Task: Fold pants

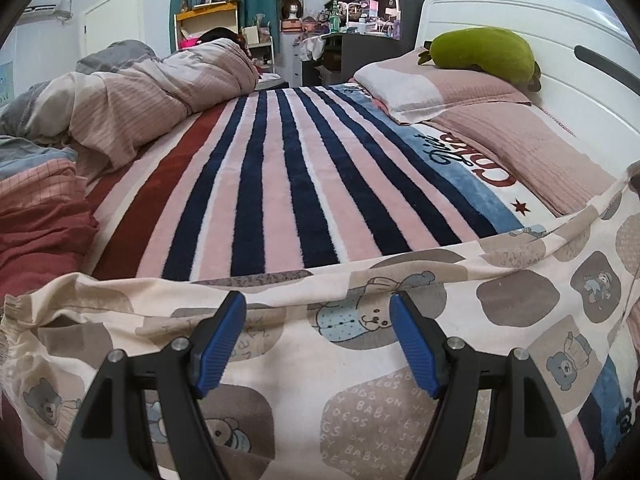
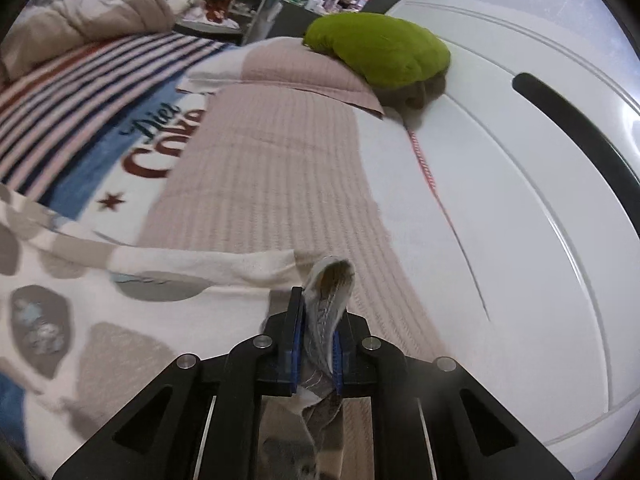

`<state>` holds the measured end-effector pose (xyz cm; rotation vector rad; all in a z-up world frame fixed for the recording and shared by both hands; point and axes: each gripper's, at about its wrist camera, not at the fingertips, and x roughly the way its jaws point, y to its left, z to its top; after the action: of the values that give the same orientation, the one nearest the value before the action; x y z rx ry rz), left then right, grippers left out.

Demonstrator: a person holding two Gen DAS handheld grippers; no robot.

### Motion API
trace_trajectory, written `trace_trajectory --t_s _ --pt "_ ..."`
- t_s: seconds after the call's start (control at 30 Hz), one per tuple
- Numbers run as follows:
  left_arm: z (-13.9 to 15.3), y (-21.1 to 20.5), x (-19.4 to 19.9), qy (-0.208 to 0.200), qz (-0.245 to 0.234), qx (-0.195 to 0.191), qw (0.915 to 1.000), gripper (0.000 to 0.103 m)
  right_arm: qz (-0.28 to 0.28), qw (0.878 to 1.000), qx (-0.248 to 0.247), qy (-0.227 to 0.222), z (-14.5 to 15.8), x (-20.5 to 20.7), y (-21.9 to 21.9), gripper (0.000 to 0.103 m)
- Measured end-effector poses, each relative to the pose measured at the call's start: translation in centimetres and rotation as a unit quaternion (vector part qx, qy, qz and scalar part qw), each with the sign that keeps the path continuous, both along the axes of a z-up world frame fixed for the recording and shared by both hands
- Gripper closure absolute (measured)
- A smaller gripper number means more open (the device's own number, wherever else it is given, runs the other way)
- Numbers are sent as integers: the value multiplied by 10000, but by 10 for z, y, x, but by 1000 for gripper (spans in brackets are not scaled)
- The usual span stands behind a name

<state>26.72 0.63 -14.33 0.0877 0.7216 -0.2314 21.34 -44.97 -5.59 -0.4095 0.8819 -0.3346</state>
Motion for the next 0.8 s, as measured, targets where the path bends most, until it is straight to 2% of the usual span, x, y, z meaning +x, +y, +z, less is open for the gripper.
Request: trace_trajectory --t_s 0.07,0.1,0.13,0.2,0.23,0.3,0.33,0.4,0.43,0.53,0.6,0.67,0.73,0.77,0.8 --pt "1 -1 -1 -26 -8 33 10000 32 -225 9997 117 71 -7 4 -8 98" --pt "2 -2 -2 -40 -3 46 10000 32 -262 9996 125 57 -8 4 -9 90" --pt "3 -1 -2 -51 13 50 10000 32 -330 9994 51 -47 -5 0 -10 76" --pt "10 1 -7 -97 66 23 9999 32 -284 9990 71 -338 5 -11 -9 56" --pt "14 2 -10 -139 86 -3 9999 32 -216 9986 181 -452 12 -19 -7 55" --pt "24 6 -19 -237 134 -78 9996 32 55 9968 537 -597 22 -32 1 55" --pt "28 8 -23 -257 141 -117 9995 32 380 9939 847 -597 26 -41 9 55" --pt "33 11 -32 -262 153 -220 9993 32 776 9905 1075 -357 24 -49 24 55" --pt "34 13 -38 -226 141 -271 9993 32 1012 9882 1145 -47 17 -51 35 55" --pt "30 19 -56 -94 222 -292 9993 32 1331 9841 973 665 -11 -53 54 55" --pt "27 27 -68 19 339 -279 9990 32 1439 9828 704 921 -24 -60 58 57" --pt "23 33 -80 95 425 -262 9987 32 1464 9815 689 1020 -30 -70 55 61" --pt "19 41 -92 210 560 -225 9980 32 1530 9780 919 1083 -31 -83 47 84" --pt "17 44 -96 250 619 -214 9975 32 1533 9782 889 1085 -32 -86 47 87" --pt "15 49 -102 296 702 -222 9968 32 1546 9784 839 1084 -30 -92 48 96"
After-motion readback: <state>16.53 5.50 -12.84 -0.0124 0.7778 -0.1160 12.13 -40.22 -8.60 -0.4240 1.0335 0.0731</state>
